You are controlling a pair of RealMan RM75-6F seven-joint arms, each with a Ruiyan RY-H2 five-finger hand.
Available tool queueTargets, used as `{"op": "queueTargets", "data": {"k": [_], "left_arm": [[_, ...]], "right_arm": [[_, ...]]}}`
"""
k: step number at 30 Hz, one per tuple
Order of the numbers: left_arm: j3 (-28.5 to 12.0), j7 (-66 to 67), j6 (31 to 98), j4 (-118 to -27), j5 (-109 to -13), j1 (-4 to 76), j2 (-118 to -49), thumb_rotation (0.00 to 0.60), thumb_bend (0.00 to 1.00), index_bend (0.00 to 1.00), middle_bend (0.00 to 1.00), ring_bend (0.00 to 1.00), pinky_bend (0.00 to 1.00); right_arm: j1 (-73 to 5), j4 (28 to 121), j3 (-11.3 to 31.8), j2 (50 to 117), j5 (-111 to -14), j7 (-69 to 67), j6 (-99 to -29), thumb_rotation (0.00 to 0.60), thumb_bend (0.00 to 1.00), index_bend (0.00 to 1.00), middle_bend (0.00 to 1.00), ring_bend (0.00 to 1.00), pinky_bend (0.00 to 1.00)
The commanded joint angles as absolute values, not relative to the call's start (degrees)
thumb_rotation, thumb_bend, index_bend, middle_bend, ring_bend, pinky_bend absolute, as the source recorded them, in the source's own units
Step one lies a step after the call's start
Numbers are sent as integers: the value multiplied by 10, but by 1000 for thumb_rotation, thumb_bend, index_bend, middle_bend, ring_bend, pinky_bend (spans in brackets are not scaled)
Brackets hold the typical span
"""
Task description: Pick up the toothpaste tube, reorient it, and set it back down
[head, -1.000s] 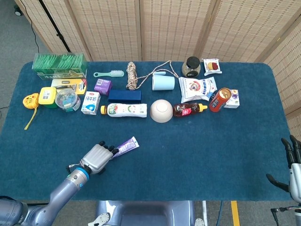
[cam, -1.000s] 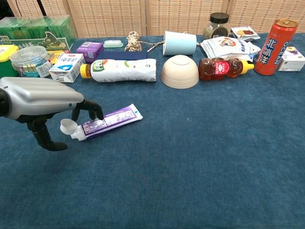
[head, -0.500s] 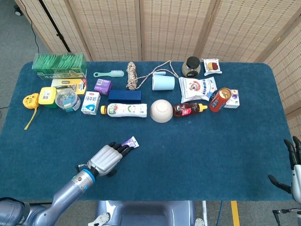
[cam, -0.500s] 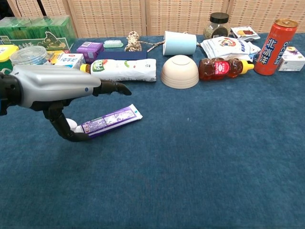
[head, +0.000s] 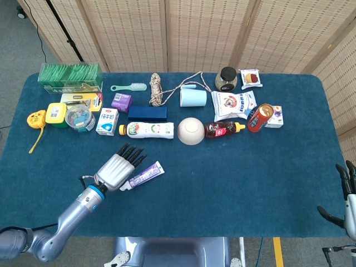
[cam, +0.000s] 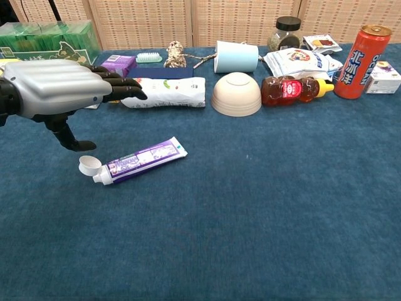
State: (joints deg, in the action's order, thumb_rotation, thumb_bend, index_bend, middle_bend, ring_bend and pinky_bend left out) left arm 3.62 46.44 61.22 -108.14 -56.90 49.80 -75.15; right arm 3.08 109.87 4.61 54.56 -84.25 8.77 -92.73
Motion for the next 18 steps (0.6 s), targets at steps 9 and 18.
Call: {"op": "queueTargets", "data": {"k": [9, 18], "left_arm": [[48, 503, 594, -1026, -542, 499, -785, 600, 277, 0, 0, 0, 0], [53, 520, 584, -988, -528, 498, -818, 600, 276, 0, 0, 0, 0]], "right_arm": [[30, 1101, 47, 546, -840, 93, -925, 600, 0, 0, 0, 0, 0], [31, 1103, 47, 545, -837, 96, -925, 600, 0, 0, 0, 0, 0]]}}
